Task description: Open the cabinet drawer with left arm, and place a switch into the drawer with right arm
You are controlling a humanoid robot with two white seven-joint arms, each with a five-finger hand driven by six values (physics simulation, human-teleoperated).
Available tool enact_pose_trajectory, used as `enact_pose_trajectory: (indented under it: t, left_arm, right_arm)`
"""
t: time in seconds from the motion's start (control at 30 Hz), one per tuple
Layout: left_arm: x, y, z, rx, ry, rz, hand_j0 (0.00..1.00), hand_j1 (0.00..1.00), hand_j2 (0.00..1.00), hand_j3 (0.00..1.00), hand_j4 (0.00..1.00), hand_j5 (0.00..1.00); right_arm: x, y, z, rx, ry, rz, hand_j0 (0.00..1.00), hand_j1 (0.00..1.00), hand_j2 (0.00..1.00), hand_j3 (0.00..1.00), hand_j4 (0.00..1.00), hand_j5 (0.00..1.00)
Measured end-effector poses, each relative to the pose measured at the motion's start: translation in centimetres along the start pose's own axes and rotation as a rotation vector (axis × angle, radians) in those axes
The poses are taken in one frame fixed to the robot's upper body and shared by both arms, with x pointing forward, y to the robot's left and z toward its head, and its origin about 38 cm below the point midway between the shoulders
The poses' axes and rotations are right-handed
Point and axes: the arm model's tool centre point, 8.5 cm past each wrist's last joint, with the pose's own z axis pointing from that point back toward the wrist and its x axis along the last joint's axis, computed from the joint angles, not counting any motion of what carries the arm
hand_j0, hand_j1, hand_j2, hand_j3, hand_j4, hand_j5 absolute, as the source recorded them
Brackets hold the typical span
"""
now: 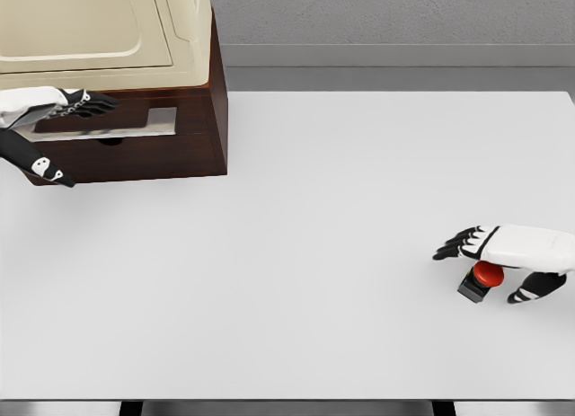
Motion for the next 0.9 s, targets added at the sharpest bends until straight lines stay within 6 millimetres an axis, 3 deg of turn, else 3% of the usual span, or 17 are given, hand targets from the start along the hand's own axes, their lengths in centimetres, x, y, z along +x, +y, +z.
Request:
enact_pose_trajectory:
  t: [0.47,0.9]
  left_arm:
    - [-0.2,-0.3,-0.5,-0.008,-0.005,0.011,1.00,1.00,1.00,1.00,1.00,1.00]
    - [-1.0,-1.4,-0.9,-0.019,-0.006,0.045,1.00,1.00,1.00,1.00,1.00,1.00]
  right_arm:
    - [0.1,0.2,0.2,0.016,0.002,0.007,0.84,0.84,0.84,0.84,0.84,0.84]
    - [0.2,0.0,0.7,0.029,0.009,0.018,0.81,0.81,0.81,0.81,0.81,0.81]
